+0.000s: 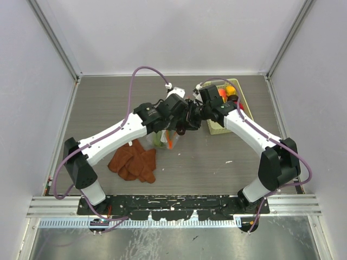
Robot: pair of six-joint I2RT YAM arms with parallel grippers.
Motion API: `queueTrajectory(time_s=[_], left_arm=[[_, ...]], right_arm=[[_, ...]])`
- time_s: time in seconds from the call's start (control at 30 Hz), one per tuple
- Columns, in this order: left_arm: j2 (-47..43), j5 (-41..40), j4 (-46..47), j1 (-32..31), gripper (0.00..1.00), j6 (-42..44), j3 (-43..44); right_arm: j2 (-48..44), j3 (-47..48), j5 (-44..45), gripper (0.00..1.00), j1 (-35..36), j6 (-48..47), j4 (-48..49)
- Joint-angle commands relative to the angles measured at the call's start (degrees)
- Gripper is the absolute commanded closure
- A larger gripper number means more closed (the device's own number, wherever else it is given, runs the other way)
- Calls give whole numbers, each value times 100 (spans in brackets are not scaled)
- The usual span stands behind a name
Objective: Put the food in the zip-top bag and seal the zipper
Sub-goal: Place the fake vegetable in the zipper food storage bag.
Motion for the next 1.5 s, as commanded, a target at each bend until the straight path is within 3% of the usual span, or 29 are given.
queueTrajectory(time_s=[0.0, 0.2, 0.53, 0.97, 1.2, 1.47], left_arm=[[-284, 482, 427, -64, 100, -344, 53], [-221, 628, 446, -53, 100, -482, 61], [-205, 732, 458, -50, 100, -650, 128], [-154, 676, 467, -36, 100, -773, 322], [-159, 632, 339, 111, 100, -868, 322], [-272, 637, 293, 339, 100, -911, 216]], right_arm=[[-218, -47, 169, 58, -13, 233, 574], [-213, -36, 225, 57, -28, 317, 685], [-27, 32, 368, 42, -19, 189, 566], [276, 106, 751, 33, 168, -156, 271], [-10, 123, 920, 30, 183, -299, 384], [-628, 431, 1506, 30, 183, -1136, -285]])
